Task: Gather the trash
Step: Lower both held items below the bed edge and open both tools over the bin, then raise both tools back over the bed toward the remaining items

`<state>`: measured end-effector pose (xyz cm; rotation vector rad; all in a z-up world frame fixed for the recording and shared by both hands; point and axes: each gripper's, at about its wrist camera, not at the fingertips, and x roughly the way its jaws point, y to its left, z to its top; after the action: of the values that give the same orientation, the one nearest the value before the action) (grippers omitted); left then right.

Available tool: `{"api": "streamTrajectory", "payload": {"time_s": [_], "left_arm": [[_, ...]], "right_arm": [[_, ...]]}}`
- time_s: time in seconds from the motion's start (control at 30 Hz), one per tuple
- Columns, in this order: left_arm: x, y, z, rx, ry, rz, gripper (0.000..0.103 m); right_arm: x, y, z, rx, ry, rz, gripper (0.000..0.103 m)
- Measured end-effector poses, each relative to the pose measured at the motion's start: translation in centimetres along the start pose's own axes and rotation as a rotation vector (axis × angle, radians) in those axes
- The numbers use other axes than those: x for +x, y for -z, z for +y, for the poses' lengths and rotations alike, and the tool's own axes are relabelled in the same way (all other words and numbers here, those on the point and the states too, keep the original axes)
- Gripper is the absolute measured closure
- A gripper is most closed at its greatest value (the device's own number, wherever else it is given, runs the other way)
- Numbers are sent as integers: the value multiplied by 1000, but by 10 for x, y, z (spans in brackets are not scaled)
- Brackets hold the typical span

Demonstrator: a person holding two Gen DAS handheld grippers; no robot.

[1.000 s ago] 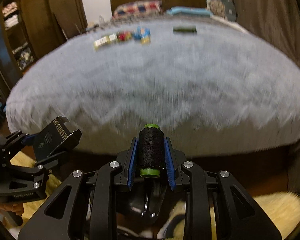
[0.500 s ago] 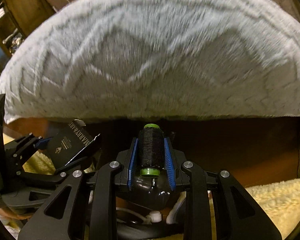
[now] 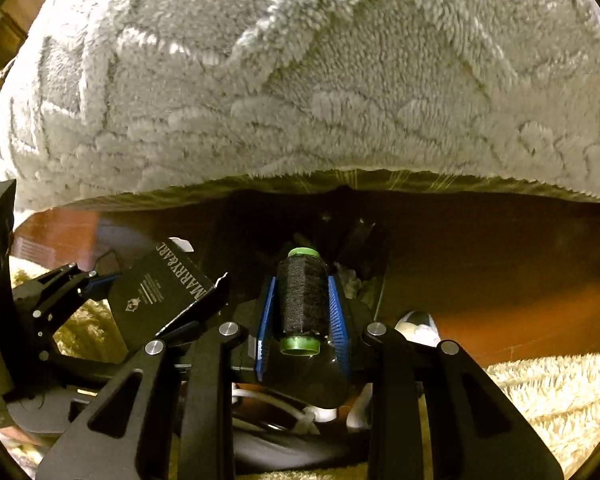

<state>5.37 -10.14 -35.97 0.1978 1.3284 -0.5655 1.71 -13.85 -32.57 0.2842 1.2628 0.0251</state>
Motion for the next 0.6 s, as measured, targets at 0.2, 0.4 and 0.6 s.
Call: {"api": "streamTrajectory", "payload": {"time_s": [0.2, 0.4, 0.6], "left_arm": [[3, 5, -4, 3, -5, 11, 31], [4, 7, -10, 12, -23, -2, 22], [-12, 7, -11, 13, -33, -40, 10]], "right_arm": [[4, -2, -8, 10, -6, 10, 74], [5, -16, -21, 36, -12, -3, 46], [-15, -24, -29, 64, 3, -64, 21]]}}
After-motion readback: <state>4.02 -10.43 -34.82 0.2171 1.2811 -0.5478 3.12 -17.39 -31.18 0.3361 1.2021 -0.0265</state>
